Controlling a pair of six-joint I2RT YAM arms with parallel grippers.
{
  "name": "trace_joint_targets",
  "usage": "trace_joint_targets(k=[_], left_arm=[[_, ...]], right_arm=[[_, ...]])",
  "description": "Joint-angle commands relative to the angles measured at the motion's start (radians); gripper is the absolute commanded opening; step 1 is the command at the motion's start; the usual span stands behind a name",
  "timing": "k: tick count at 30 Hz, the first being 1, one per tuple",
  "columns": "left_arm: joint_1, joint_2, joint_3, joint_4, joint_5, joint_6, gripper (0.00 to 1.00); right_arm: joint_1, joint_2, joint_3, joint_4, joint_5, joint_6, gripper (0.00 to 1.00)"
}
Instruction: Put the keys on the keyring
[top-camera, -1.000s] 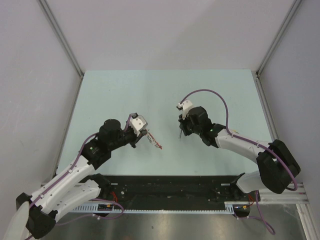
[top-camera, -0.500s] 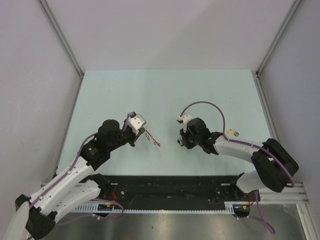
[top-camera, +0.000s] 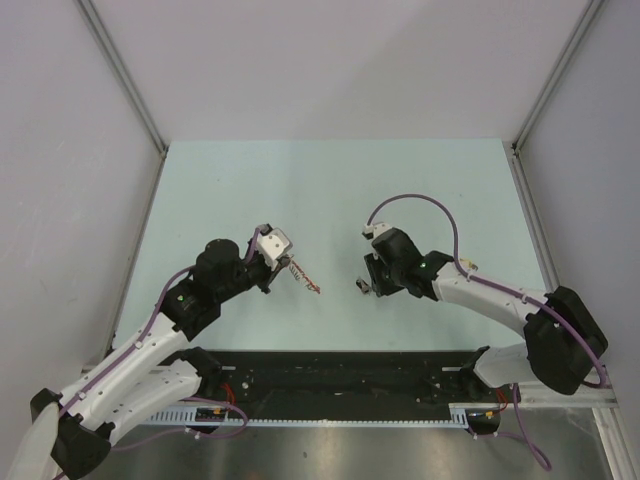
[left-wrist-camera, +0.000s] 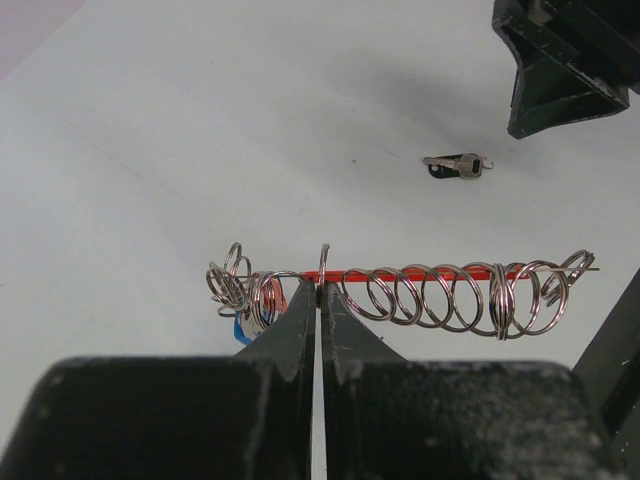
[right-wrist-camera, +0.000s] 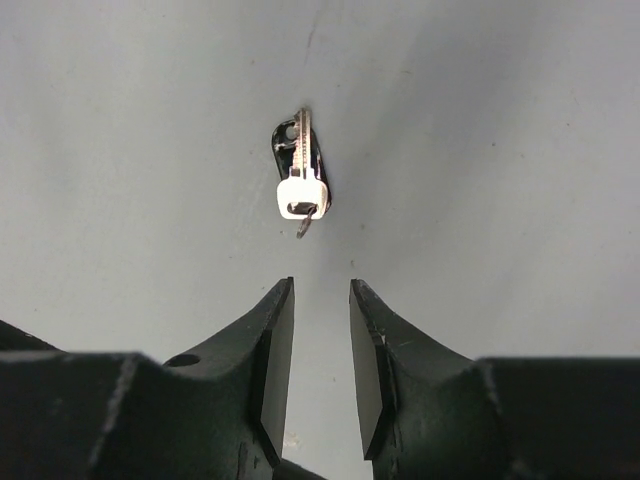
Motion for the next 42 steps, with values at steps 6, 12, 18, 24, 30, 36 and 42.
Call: trace_joint_targets(k=[6,12,18,24,30,36,42], left_arm=[[-0.005,-0.006,0.027,0.056,-0.012,0.003,0.00],[-0.005,-0.006,0.029,0.056,-0.007,0.002,0.00],[-0.005,-0.006,0.030,0.053,-0.006,0.000,0.00],[-0.005,-0.003,0.030,0.053,-0.001,-0.001,0.00],[-0.005,0.002,0.034,0.049,0.006,-0.003,0.00],[-0.005,0.002,0.034,0.049,0.009,-0.003,0.00],[-0.006,0.003,0.034,0.047,0.011,-0.003,0.00]], right_arm=[[0.009,0.129,0.127,-0.098,0.048,0.131,0.33],[0.029,0.173,0.127,-0.052,0.062,0.171,0.33],[0.029,0.201,0.126,-0.017,0.071,0.210,0.34],[0.020,0.250,0.138,-0.014,0.083,0.222,0.33],[0.021,0.267,0.156,0.008,0.074,0.214,0.30],[0.020,0.281,0.178,0.006,0.076,0.208,0.30],[0.020,0.304,0.185,-0.009,0.090,0.210,0.26]])
